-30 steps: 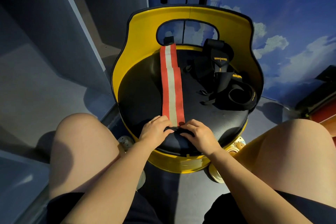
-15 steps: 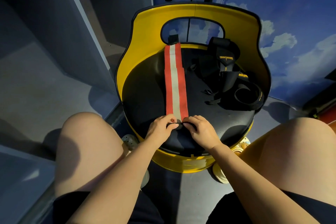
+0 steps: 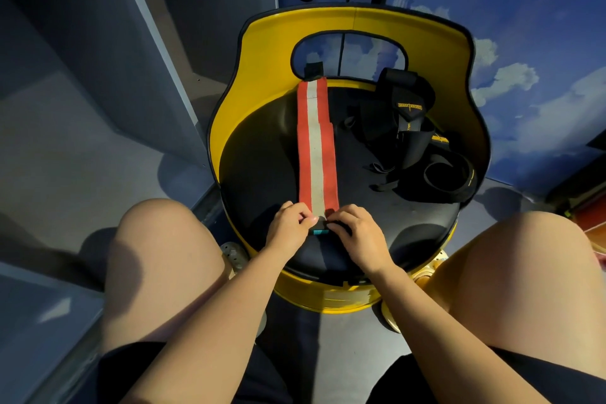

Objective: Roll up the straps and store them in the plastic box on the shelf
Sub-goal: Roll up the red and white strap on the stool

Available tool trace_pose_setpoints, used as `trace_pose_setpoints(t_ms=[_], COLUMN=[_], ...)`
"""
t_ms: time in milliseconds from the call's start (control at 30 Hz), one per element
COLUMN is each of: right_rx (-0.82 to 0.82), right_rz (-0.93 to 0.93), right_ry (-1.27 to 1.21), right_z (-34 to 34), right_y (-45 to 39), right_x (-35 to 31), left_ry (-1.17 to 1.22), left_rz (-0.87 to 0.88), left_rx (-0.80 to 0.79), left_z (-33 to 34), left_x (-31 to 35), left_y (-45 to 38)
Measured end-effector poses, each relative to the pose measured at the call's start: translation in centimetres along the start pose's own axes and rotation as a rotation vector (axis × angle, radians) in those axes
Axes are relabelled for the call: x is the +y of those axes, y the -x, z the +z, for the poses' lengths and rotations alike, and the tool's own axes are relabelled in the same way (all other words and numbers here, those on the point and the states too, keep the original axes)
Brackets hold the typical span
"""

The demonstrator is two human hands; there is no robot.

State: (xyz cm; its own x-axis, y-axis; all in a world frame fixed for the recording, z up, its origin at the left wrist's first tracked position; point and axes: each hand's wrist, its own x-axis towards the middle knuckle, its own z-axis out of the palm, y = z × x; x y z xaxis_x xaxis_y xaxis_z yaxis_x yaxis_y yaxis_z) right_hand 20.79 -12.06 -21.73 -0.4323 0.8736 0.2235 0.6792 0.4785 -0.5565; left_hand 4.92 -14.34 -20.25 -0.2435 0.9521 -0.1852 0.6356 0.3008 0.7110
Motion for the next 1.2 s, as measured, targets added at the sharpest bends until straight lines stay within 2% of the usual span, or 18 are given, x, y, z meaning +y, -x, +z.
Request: trace_pose_setpoints(t_ms=[100, 233, 367, 500, 733, 833, 1000, 1133, 1200], right_rx=[-0.032, -0.027, -0.081, -0.162, -0.305, -0.26, -0.171, -0.057, -0.051], right_rz=[-0.178, -0.227, -0.311, -0.253, -0.032, 0.039, 0.145, 0.077, 0.003], right_ry=[0.148, 0.24, 0.256, 0.196, 0.116, 0.146, 0.056, 0.097, 0.121], right_z=[-0.1, -0.1, -0.6, -1.0, -1.4, -1.3, -1.0, -1.2, -1.1], right_y=[0.5, 0.3, -1.0, -1.8, -2.2, -2.0, -1.5, -1.1, -0.7], right_x=[0.7, 0.6, 0.7, 0.7, 0.4, 0.1, -0.2, -0.4, -0.3], left_ry=[0.04, 0.053, 0.006, -0.039, -0.124, -0.147, -0.125, -0.11, -0.092], left_rz=[-0.016, -0.037, 0.039, 0.113, 0.194, 0.231, 0.236, 0.191, 0.161], left_rx=[0.004, 0.011, 0.043, 0.025, 0.003, -0.009, -0.003, 0.027, 0.034], left_z=[0.0, -0.1, 0.1, -0.3, -0.6, -0.6, -0.4, -0.3, -0.3], left_x=[0.2, 0.3, -0.2, -0.7, -0.6, -0.7, -0.7, -0.7, -0.8], left_y=[-0.1, -0.4, 0.0, 0.2, 0.6, 0.2, -0.1, -0.5, -0.8])
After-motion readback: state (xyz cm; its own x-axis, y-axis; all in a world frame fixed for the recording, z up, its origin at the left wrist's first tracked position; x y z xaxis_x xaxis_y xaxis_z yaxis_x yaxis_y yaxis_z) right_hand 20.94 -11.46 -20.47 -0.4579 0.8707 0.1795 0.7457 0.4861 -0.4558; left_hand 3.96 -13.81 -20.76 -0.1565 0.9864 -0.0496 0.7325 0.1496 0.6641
